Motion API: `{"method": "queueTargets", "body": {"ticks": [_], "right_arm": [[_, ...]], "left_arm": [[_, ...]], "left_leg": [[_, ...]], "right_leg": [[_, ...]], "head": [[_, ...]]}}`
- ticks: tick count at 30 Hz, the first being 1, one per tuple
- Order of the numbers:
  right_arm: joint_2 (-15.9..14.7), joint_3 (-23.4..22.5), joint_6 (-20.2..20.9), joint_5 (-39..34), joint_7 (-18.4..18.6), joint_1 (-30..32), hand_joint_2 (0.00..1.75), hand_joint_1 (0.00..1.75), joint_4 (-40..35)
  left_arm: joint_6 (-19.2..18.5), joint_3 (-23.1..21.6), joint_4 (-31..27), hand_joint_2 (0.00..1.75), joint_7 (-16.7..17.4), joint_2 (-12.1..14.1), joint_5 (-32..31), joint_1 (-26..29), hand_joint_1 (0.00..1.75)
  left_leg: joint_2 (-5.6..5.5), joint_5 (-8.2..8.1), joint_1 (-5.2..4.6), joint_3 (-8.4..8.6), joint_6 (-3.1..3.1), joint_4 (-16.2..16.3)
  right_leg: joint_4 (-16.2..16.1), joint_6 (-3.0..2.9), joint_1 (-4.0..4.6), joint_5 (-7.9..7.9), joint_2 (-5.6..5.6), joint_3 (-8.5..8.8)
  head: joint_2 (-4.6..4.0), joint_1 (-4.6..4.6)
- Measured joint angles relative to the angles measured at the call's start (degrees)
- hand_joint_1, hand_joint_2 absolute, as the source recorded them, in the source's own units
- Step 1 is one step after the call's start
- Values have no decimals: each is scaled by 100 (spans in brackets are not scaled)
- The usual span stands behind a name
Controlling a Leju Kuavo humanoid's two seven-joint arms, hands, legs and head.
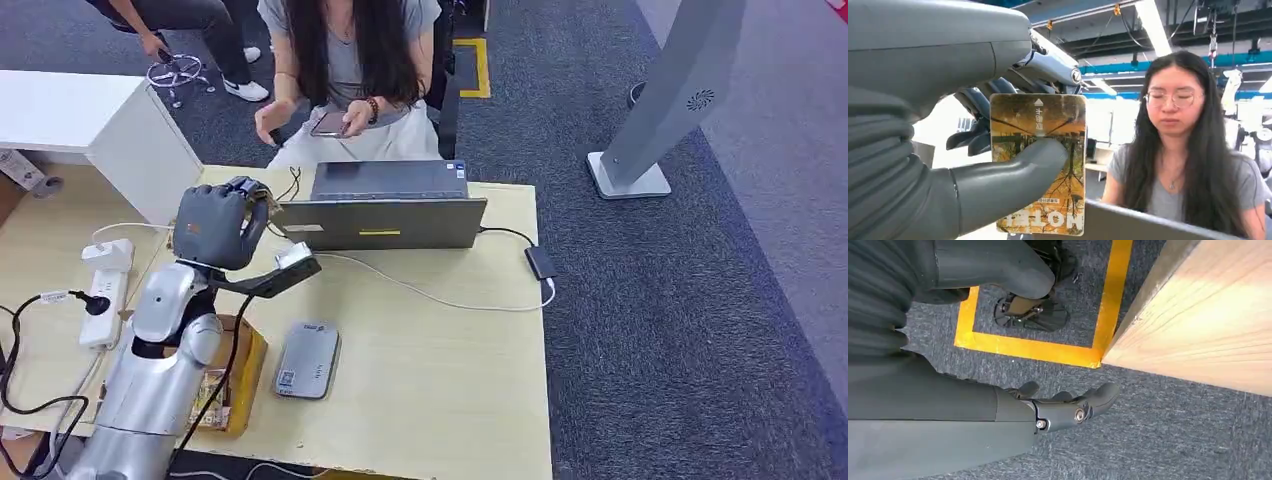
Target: Pass the card to the sensor for recognition and then transmit it.
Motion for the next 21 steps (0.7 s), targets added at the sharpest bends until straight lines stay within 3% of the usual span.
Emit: {"method": "queueTargets", "body": {"ticks": [4,8,13,21], "right_arm": [[-4,28,72,-15,28,-2,175,0,-2],[-55,33,188,-94,61,-11,175,0,-2],[-94,37,147,-125,96,-23,175,0,-2],[-92,103,74,-17,221,-78,175,0,-2]], "left_arm": [[149,-7,221,175,110,-64,-412,-286,175],[85,-120,788,175,450,-389,-837,-1151,175],[48,-262,1363,175,605,-653,-835,-1965,175],[503,-218,2263,175,527,-354,-636,-2445,175]], "left_leg": [[-1,0,0,-3,0,1],[-12,6,0,-7,-2,3],[-2,5,-3,-6,-1,4],[1,3,-1,-6,2,0]], "right_leg": [[-2,0,0,0,-3,-11],[-1,1,0,2,-19,-4],[0,1,-2,6,-3,-1],[4,-2,-1,0,3,-5]], "head": [[0,-2],[0,2],[0,2],[0,-2]]}}
